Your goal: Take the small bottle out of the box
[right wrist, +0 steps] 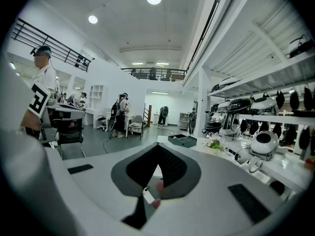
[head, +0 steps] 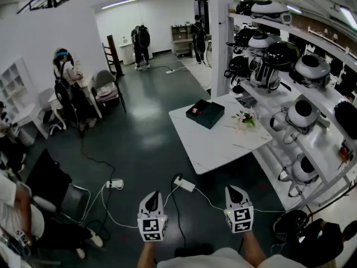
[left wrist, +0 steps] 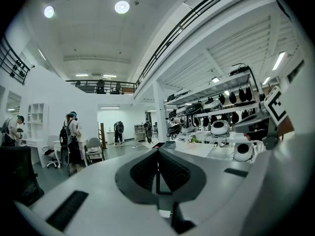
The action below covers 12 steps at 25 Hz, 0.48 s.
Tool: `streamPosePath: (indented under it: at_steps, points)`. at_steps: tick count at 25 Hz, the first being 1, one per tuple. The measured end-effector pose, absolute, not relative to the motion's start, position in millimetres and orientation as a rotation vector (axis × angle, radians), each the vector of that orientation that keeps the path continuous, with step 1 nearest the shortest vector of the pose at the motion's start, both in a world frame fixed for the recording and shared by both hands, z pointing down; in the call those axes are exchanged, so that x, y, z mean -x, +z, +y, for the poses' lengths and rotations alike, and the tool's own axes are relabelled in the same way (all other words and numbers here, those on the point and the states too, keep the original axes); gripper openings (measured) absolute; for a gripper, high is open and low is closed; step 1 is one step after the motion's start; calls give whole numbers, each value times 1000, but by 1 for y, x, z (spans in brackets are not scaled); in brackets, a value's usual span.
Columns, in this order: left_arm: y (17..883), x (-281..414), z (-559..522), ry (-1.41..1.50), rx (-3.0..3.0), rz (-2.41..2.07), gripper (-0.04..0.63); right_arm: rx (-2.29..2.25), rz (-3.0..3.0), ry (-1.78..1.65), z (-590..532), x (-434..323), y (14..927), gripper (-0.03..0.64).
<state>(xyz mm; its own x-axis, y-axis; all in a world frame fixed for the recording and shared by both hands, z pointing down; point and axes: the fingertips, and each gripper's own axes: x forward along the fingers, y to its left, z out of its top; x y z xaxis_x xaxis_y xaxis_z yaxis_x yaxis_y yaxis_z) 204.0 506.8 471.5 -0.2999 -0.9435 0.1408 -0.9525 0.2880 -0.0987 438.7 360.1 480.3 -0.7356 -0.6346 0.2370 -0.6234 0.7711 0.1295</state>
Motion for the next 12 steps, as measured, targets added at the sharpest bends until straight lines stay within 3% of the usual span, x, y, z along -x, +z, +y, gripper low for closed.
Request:
streamPosePath:
  at_steps: [12]
  points:
    - [477, -227, 491, 272, -1818, -2484, 18, -912, -2736, -21, 344, -452, 489, 20]
